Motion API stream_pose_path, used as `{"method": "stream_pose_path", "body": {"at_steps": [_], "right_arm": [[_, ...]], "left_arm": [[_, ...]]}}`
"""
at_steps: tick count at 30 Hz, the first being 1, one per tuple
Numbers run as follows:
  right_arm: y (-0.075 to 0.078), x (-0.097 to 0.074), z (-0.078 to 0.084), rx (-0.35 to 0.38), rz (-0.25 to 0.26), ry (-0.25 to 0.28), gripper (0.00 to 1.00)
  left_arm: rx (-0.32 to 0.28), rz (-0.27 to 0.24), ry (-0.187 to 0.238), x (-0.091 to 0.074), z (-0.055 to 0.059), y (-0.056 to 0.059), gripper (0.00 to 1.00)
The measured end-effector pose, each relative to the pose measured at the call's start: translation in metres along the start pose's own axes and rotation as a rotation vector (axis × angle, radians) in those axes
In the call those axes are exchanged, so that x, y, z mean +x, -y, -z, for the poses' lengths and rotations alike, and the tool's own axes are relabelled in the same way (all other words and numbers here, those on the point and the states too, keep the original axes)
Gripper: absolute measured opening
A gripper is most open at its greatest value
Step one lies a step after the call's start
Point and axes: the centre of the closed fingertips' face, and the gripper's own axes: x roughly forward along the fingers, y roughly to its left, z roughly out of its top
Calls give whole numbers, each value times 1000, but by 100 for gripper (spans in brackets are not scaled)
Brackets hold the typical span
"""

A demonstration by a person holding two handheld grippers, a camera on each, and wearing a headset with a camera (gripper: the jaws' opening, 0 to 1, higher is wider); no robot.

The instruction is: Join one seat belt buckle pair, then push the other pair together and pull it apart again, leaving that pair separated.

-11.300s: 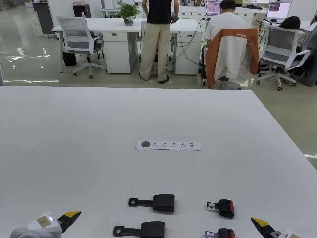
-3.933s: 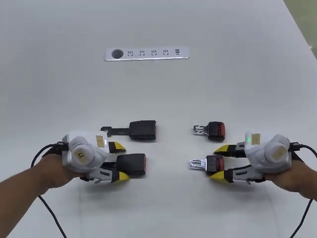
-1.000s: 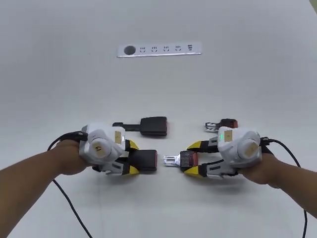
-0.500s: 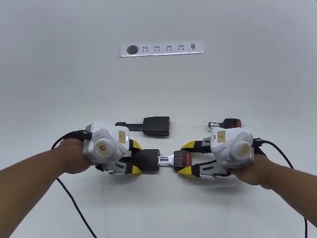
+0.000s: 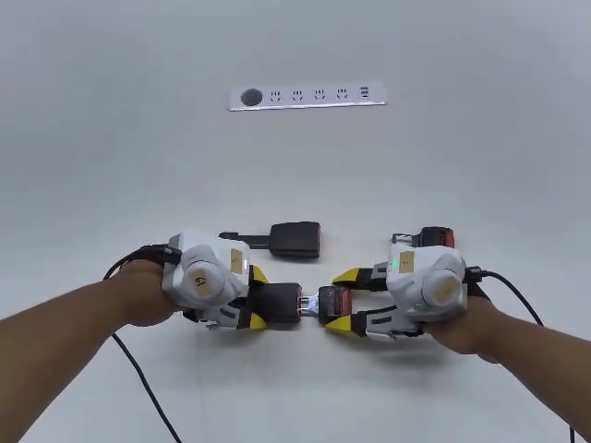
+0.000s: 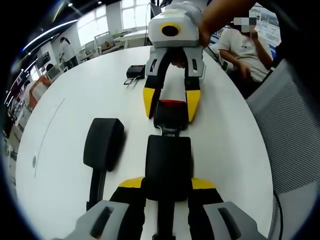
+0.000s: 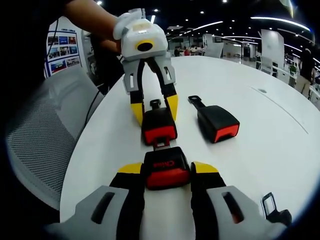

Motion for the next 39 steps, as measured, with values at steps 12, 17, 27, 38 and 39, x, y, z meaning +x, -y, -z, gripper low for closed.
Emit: {"method": "stream_pose_path", "body": {"at_steps": [12, 17, 27, 38, 39], "right_arm": [[-4, 10, -12, -2, -7, 5, 33], [-5, 11, -13, -3, -6, 4, 33], [3, 16, -1, -23, -15, -12, 33], [-4, 14, -9, -25, -30, 16, 33], [-3, 14, -9, -24, -33, 18, 33]], "left_arm": [[32, 18, -20, 0, -1, 1, 33], [29, 17, -19, 0, -2, 1, 33], [26, 17, -20, 2, -2, 0, 33], [13, 21, 15, 1, 1, -1, 33], [13, 21, 18, 1, 1, -1, 33]]}}
